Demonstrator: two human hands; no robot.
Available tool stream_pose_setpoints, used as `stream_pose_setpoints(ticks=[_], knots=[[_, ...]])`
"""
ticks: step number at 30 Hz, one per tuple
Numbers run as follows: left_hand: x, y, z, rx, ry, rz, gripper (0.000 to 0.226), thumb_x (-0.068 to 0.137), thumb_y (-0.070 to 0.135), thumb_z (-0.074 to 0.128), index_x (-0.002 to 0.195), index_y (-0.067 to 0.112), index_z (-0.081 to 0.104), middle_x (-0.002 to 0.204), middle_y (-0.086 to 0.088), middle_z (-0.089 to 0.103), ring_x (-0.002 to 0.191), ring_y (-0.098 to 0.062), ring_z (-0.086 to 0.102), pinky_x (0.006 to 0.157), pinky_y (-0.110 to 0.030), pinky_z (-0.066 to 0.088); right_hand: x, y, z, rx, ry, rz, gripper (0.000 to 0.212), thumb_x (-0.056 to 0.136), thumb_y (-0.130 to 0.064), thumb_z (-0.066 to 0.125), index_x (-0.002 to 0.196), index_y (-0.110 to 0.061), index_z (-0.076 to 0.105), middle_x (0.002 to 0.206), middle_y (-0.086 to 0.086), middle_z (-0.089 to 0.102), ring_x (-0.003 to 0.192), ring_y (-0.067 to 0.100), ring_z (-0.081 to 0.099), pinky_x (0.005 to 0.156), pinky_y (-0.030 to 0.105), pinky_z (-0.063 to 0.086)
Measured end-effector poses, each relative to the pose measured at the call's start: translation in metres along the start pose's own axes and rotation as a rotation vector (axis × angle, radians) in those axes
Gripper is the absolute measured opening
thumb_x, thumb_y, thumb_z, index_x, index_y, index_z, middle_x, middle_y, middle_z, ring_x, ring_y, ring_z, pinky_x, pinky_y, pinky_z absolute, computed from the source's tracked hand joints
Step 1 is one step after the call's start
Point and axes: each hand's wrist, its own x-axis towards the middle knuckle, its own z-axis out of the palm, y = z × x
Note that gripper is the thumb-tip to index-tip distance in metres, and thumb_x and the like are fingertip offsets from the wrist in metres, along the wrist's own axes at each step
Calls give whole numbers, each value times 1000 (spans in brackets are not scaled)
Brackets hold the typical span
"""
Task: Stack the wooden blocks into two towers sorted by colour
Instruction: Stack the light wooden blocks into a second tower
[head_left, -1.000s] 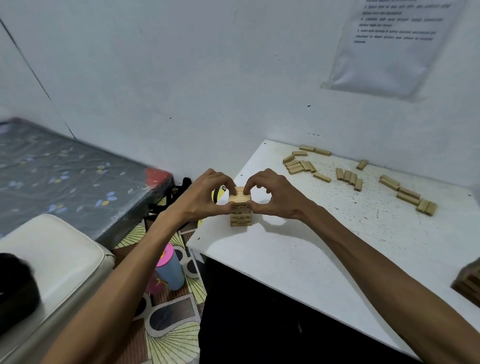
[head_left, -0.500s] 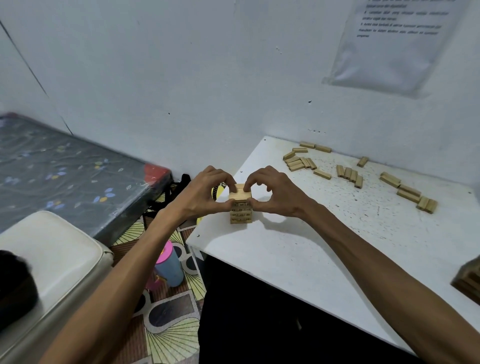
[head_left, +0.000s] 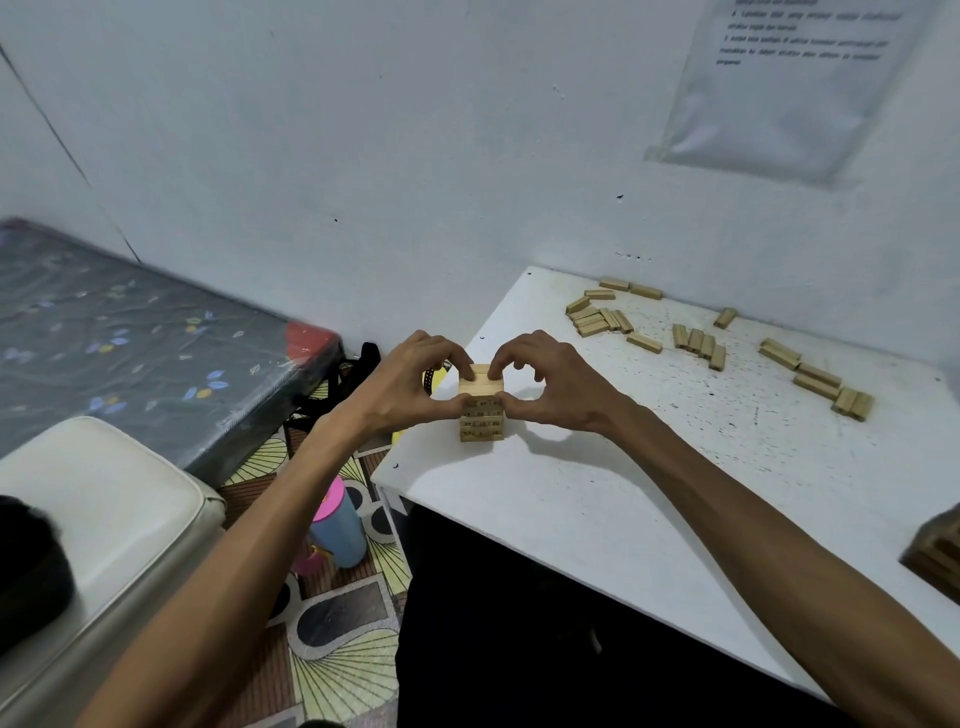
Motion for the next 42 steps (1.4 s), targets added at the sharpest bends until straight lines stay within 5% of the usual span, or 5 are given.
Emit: stream_pose_setpoints(ticks=[10, 18, 23, 28, 42], knots=[[-5, 0, 3, -94, 9, -118, 50, 71, 57, 68, 114, 32, 68, 106, 8, 62, 97, -1, 51, 75, -17, 37, -5, -1, 3, 84, -8, 107, 41, 83, -40, 72, 121, -30, 60, 118, -23, 62, 105, 8, 56, 76, 28, 48], [-12, 0, 4, -194, 47, -172, 54, 91, 64, 57, 136, 34, 53, 138, 21, 58, 128, -2, 54, 101, -31, 45, -11, -6, 1, 143, 105, 207, 50, 89, -54, 63, 133, -32, 52, 132, -19, 60, 116, 8, 58, 77, 21, 47], [-4, 11, -5, -100, 64, -186, 53, 89, 70, 55, 134, 42, 56, 131, 16, 59, 124, 5, 49, 104, -35, 42, -13, -8, -6, 73, 151, 230, 39, 92, -47, 66, 128, -32, 61, 126, -20, 64, 113, 6, 59, 84, 35, 54], [17, 36, -11, 40, 64, -67, 46, 91, 56, 63, 131, 34, 64, 115, 37, 56, 119, -3, 53, 105, -34, 41, -17, -10, -24, -19, 95, 247, 46, 92, -50, 67, 134, -33, 61, 130, -20, 64, 118, 6, 57, 96, 35, 52], [90, 102, 42, 213, -116, 29, 39, 95, 41, 68, 132, 27, 64, 132, 9, 67, 116, -13, 59, 100, -34, 46, -86, 21, -93, -318, 39, 455, 44, 96, -44, 64, 138, -31, 59, 138, -9, 63, 130, 17, 54, 98, 38, 47]])
